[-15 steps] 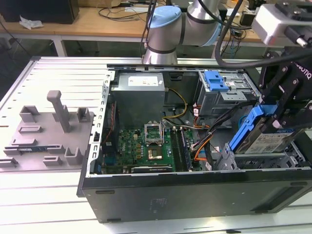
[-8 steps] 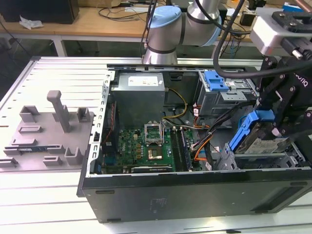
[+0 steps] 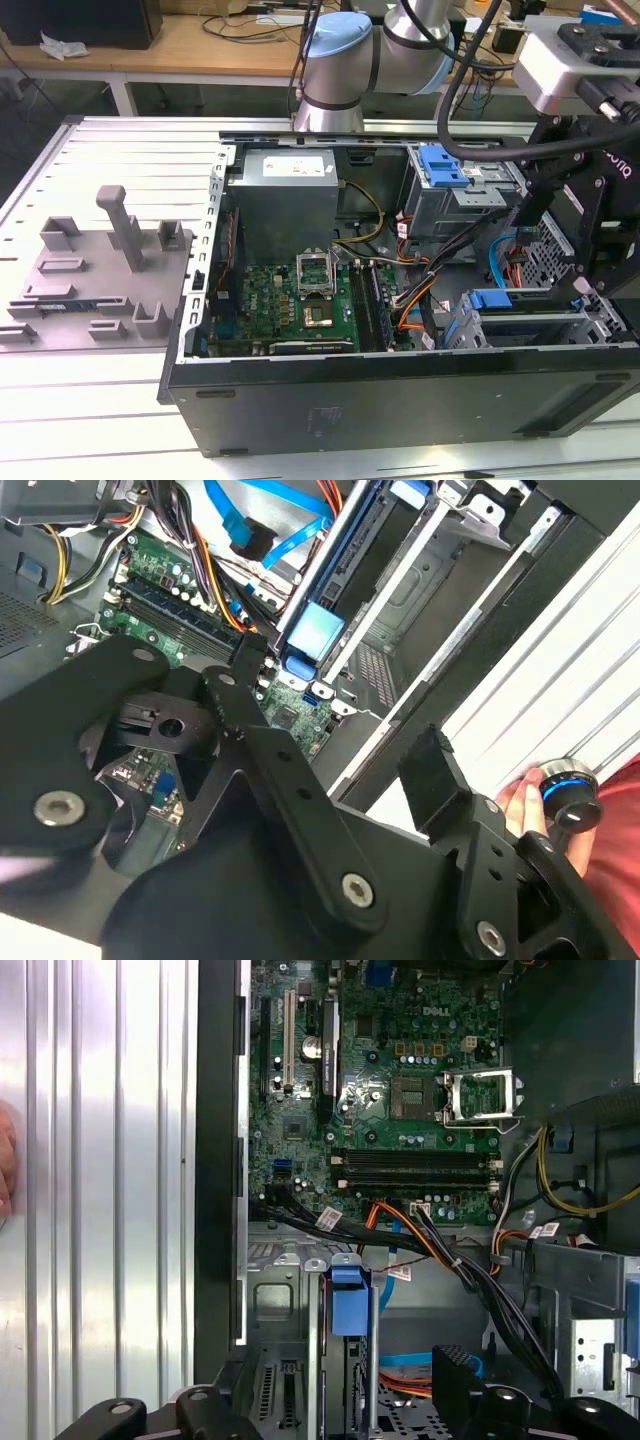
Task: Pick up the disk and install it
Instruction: 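Insert the disk into the insertion slot, then insert the first disk wire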
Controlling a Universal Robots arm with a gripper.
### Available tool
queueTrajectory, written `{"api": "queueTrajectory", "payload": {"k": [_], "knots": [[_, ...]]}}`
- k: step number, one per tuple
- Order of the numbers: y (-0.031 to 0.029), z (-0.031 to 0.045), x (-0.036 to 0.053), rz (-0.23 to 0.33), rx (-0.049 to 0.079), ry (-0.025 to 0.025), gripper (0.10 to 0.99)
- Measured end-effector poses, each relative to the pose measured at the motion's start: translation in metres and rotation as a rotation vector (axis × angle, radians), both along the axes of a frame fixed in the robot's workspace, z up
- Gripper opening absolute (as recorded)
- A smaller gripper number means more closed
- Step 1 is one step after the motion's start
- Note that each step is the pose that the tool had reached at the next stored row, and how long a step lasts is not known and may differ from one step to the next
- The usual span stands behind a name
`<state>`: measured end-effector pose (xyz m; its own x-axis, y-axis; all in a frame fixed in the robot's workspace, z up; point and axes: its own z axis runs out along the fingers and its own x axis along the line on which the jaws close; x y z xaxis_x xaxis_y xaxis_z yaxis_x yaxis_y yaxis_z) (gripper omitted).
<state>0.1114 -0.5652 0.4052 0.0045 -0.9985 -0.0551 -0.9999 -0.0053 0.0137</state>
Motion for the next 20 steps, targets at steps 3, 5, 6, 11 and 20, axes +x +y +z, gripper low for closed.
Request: {"api": "queueTrajectory", "payload": {"k": [3,5,6,11,20], "knots": [[0.0,0.0,0.0,0.0,0.0,0.0,0.804],[0.0,0.0,0.0,0.0,0.0,0.0,0.804],[0.0,0.0,0.0,0.0,0.0,0.0,0.804],[0.0,0.0,0.0,0.0,0.0,0.0,0.804],[0.017,0.0,0.0,0.001,-0.007,0.0,0.804]]}}
